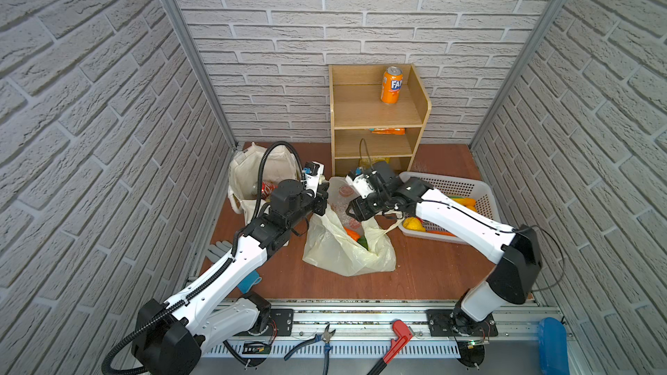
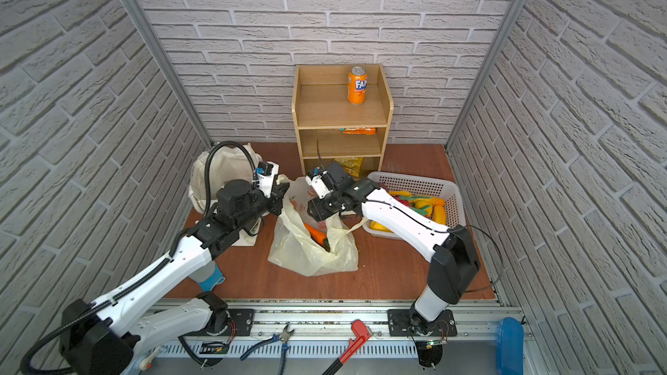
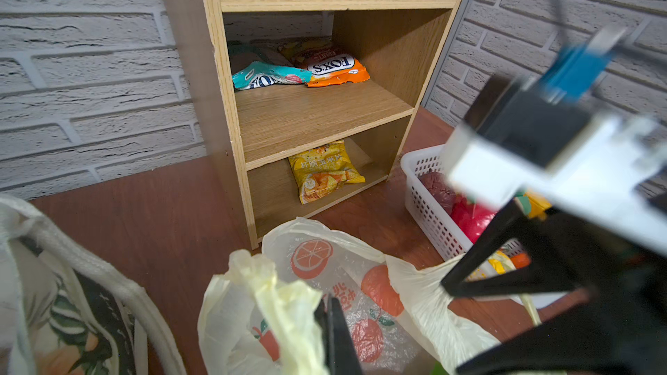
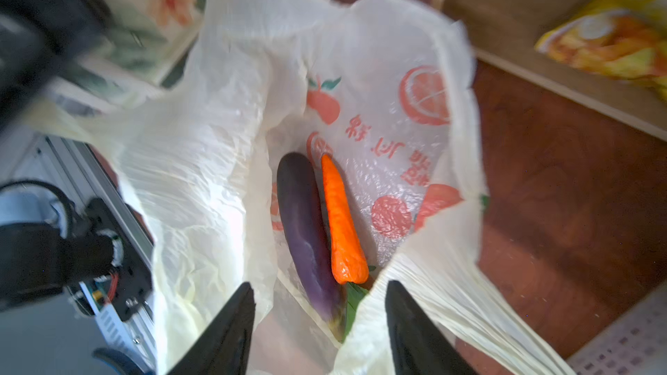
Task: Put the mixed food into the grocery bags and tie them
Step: 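Grasp the yellow bag's handle nearest the basket with the right gripper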
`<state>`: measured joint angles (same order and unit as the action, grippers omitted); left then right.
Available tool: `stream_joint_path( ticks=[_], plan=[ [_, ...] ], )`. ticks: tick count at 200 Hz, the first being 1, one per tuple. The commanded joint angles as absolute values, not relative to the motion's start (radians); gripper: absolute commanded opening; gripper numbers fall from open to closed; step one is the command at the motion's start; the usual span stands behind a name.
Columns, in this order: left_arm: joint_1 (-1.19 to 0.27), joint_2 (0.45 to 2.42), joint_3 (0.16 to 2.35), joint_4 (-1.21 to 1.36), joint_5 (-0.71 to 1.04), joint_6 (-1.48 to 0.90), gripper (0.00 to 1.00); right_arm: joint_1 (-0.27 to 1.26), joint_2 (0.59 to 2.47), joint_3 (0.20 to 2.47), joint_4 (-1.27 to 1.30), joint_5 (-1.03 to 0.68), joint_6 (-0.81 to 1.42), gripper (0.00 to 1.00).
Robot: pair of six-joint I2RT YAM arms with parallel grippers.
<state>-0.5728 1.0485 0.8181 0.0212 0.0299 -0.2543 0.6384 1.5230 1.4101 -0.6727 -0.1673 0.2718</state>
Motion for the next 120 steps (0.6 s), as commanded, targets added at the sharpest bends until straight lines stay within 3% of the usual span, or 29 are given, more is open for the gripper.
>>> stream_joint_path(
  ticks=[1,48,120],
  plan=[
    [-0.578,1.036,0.844,0.04,0.02,-0.236,0.0,0.549,1.421,1.318,-0.691,-0.134,0.395,0.64],
    [-0.579,1.034,0.838,0.046,0.024,-0.233,0.0,0.396,1.269,1.11,-0.767,-0.129,0.529,0.7],
    [-0.579,1.029,0.83,0.048,0.028,-0.232,0.0,0.374,1.244,0.974,-0.688,-0.198,0.614,0.7]
  ],
)
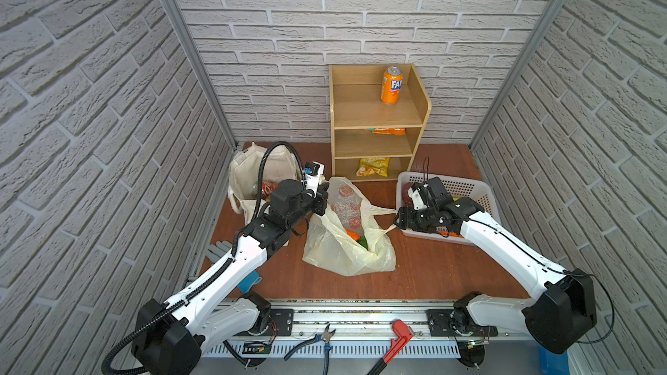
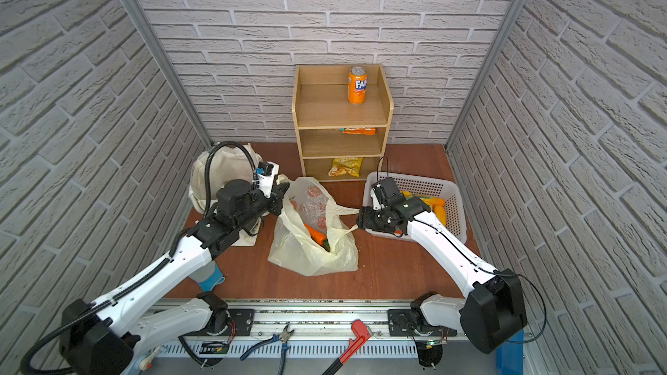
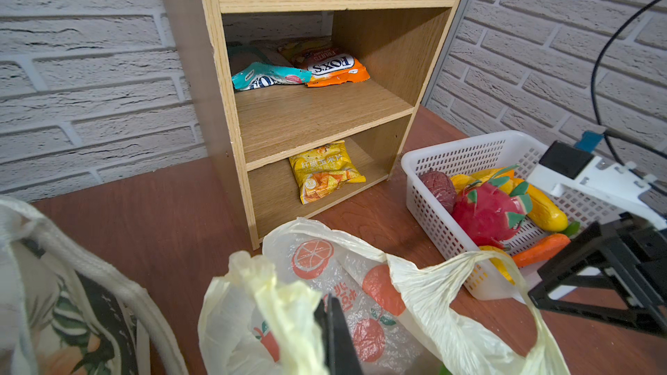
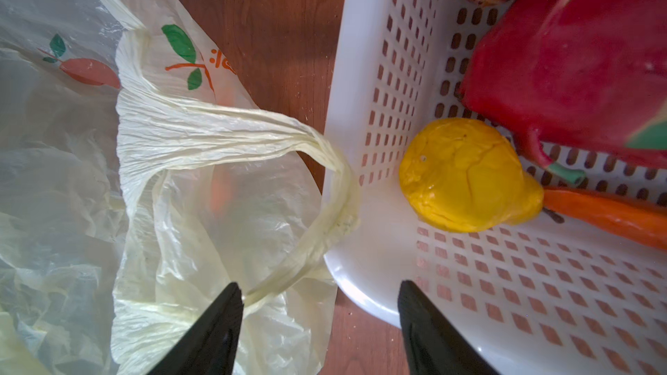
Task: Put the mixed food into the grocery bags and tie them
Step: 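Grasp the yellow bag's handle nearest the basket with the right gripper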
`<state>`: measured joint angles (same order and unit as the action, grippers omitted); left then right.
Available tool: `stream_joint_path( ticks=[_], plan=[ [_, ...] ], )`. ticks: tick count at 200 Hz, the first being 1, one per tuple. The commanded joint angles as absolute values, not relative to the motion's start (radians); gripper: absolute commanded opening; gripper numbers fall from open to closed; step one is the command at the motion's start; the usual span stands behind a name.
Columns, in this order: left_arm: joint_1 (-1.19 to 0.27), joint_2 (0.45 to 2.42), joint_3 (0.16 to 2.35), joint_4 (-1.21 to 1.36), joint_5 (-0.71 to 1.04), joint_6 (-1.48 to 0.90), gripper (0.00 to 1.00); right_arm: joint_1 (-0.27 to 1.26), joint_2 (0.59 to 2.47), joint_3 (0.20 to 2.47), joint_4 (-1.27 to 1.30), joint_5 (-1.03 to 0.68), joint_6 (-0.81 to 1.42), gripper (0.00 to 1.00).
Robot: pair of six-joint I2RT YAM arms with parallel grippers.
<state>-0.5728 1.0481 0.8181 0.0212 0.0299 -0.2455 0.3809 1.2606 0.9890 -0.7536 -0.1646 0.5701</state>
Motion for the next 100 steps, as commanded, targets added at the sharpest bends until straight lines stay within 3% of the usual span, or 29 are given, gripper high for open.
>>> stream_joint_path(
  ticks=[1,66,88,100],
  plan=[
    [-0.579,1.029,0.83,0.048,0.028,-0.232,0.0,0.374,1.245,0.973,-0.688,-0.2,0.615,0.7],
    [-0.579,1.026,0.827,0.046,0.031,-0.235,0.0,0.361,1.32,0.986,-0.596,-0.239,0.634,0.63],
    [-0.578,1.025,0.825,0.046,0.029,-0.239,0.0,0.355,1.33,0.988,-0.588,-0.242,0.63,0.55],
    [-0.578,1.022,0.824,0.046,0.029,-0.24,0.0,0.351,1.327,0.985,-0.59,-0.239,0.627,0.41]
  ],
)
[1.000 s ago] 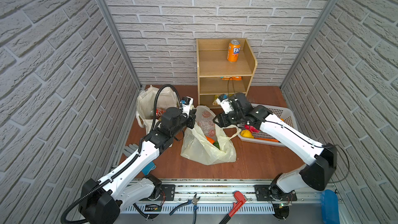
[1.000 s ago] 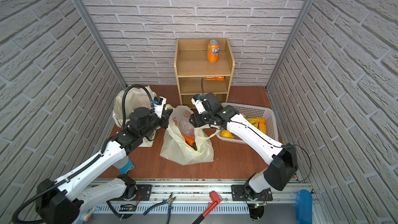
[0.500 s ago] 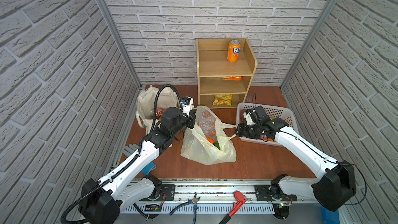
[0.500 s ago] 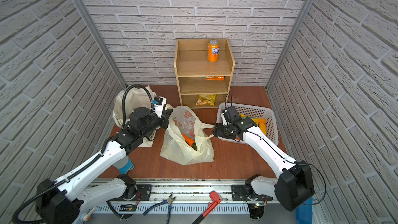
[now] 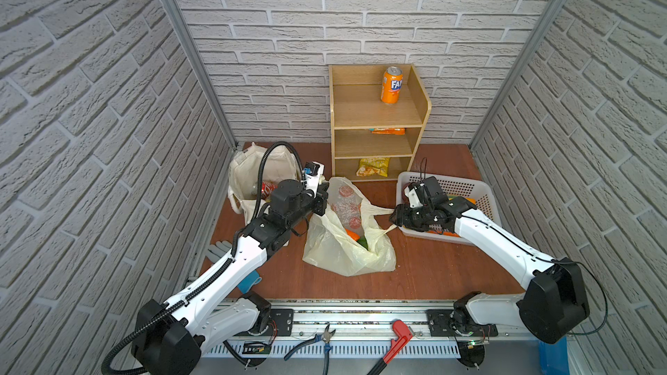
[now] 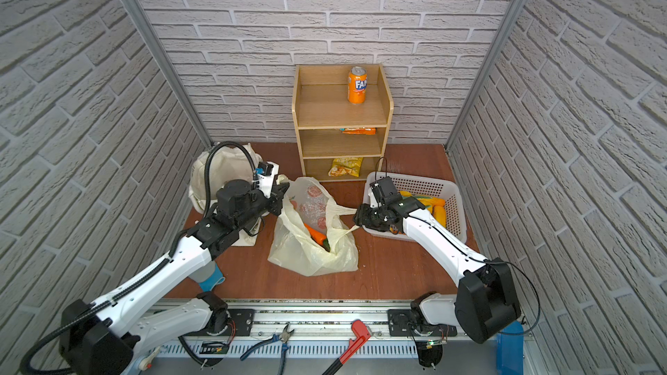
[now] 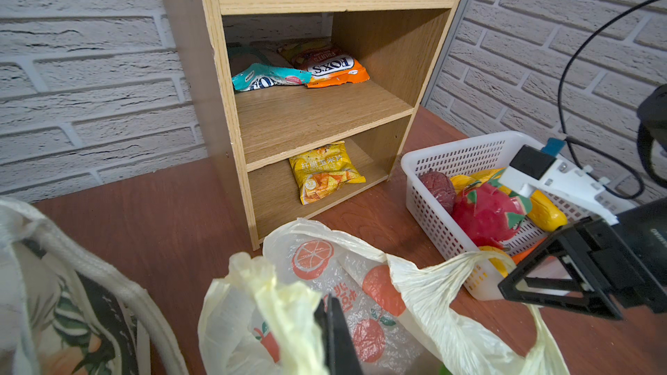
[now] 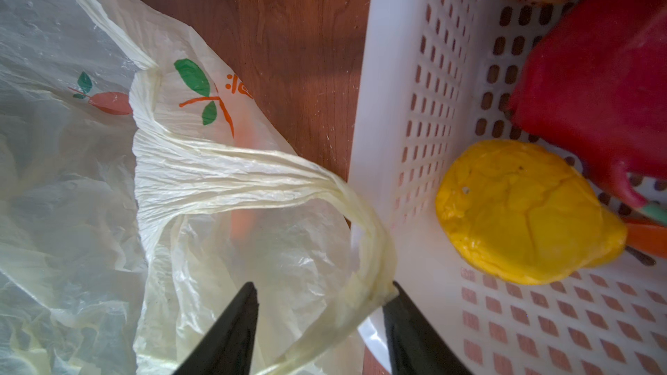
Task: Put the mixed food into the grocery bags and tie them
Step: 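Grasp the yellow bag's handle nearest the basket with the right gripper, then lift the bag handles upward with both grippers, bringing them together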
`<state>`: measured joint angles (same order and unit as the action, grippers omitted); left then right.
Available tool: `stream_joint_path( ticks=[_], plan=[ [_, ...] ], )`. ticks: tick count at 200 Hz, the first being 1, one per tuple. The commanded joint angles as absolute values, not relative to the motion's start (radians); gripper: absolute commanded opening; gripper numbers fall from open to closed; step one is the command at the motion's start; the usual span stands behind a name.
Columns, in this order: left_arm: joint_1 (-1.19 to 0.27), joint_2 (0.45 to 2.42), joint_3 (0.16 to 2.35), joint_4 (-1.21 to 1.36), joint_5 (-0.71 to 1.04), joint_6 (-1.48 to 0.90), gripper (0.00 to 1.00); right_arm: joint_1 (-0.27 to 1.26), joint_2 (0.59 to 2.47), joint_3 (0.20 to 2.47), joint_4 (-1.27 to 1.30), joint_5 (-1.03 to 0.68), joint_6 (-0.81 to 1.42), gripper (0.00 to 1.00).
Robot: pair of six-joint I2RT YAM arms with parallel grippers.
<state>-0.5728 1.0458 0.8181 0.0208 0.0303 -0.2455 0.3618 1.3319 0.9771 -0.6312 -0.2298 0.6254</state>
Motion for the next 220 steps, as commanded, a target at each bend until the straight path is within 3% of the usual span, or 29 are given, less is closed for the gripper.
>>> stream_joint_path(
  ticks=[1,20,33,136,182,220],
  plan=[
    [-0.579,1.022,0.824,0.046,0.029,-0.24,0.0,0.35,1.327,0.985,-0.59,-0.238,0.627,0.4],
    [-0.58,1.019,0.822,0.047,0.024,-0.245,0.0,0.342,1.31,0.991,-0.592,-0.241,0.626,0.17],
    [-0.574,1.02,0.823,0.055,0.022,-0.245,0.0,0.335,1.303,1.024,-0.596,-0.248,0.621,0.06],
    [-0.494,1.138,1.18,-0.03,0.129,-0.205,0.0,0.317,1.373,1.56,-0.537,-0.327,0.595,0.05],
    [-0.497,1.091,1.026,0.043,0.128,-0.254,0.0,0.309,1.272,1.348,-0.411,-0.242,0.551,0.06],
    [-0.505,1.072,0.877,0.11,0.12,-0.322,0.0,0.276,1.295,1.264,-0.369,-0.321,0.564,0.05]
  ],
)
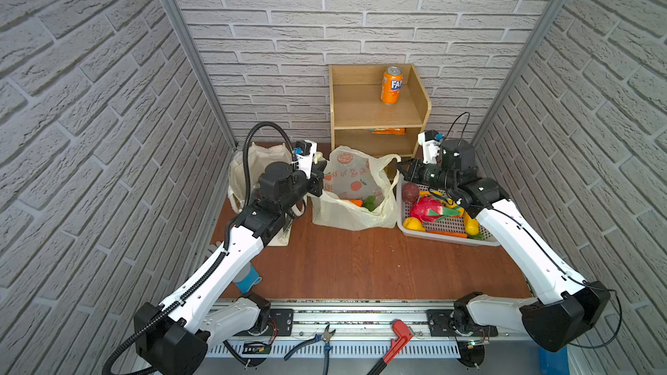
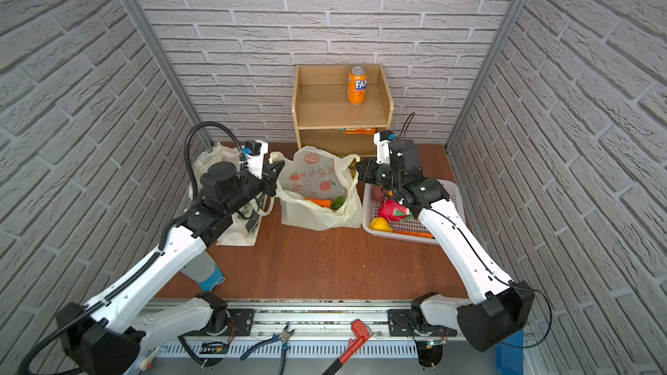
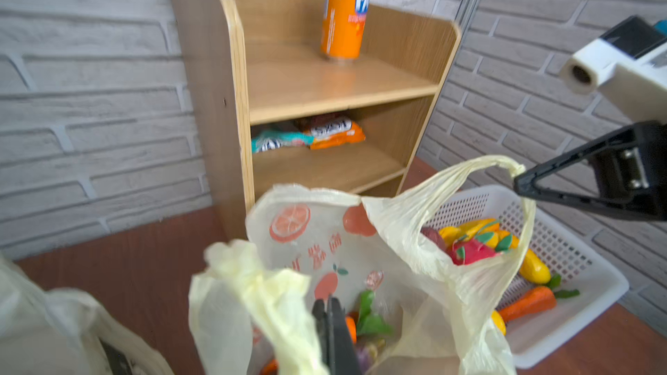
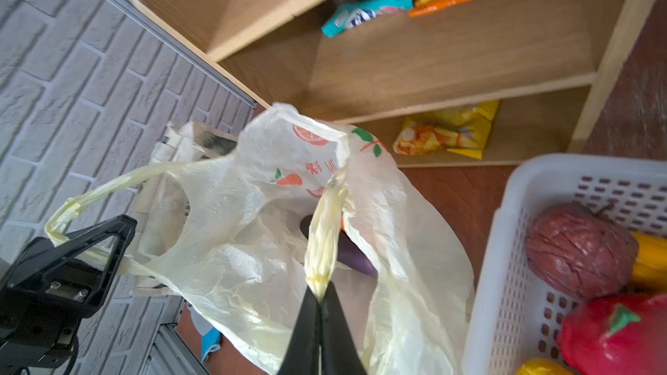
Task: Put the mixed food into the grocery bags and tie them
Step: 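Lift the bag handles upward with both grippers, bringing them together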
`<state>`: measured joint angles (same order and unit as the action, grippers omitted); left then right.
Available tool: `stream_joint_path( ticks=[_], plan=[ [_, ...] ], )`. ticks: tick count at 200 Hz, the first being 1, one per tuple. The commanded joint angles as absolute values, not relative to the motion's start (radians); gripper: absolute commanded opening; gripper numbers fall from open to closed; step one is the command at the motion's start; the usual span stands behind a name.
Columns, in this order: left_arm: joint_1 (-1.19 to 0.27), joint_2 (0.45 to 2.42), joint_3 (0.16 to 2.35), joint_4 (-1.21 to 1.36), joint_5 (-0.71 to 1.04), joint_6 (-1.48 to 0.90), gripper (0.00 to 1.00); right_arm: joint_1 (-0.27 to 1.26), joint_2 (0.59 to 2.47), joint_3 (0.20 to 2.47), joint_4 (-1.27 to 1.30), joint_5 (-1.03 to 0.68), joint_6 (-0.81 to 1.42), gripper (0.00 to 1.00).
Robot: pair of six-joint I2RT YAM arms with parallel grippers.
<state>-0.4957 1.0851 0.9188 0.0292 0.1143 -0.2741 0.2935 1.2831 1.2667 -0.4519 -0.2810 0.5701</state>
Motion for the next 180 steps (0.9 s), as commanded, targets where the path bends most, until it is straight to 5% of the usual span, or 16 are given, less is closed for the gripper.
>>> stream_joint_path(
  ticks=[1,61,139,169,180],
  plan=[
    [-0.505,1.072,0.876,0.109,0.12,-0.323,0.0,0.276,1.296,1.266,-0.368,-0.324,0.564,0.05],
    [-0.52,1.07,0.953,0.077,0.124,-0.292,0.0,0.278,1.282,1.41,-0.254,-0.474,0.624,0.05],
    [-0.522,1.104,0.995,0.08,0.161,-0.278,0.0,0.276,1.249,1.278,-0.318,-0.374,0.508,0.07],
    [-0.524,1.096,1.01,0.071,0.188,-0.276,0.0,0.277,1.23,1.276,-0.375,-0.339,0.468,0.43],
    [-0.524,1.094,1.019,0.06,0.196,-0.275,0.0,0.276,1.211,1.283,-0.388,-0.336,0.462,0.49]
  ],
)
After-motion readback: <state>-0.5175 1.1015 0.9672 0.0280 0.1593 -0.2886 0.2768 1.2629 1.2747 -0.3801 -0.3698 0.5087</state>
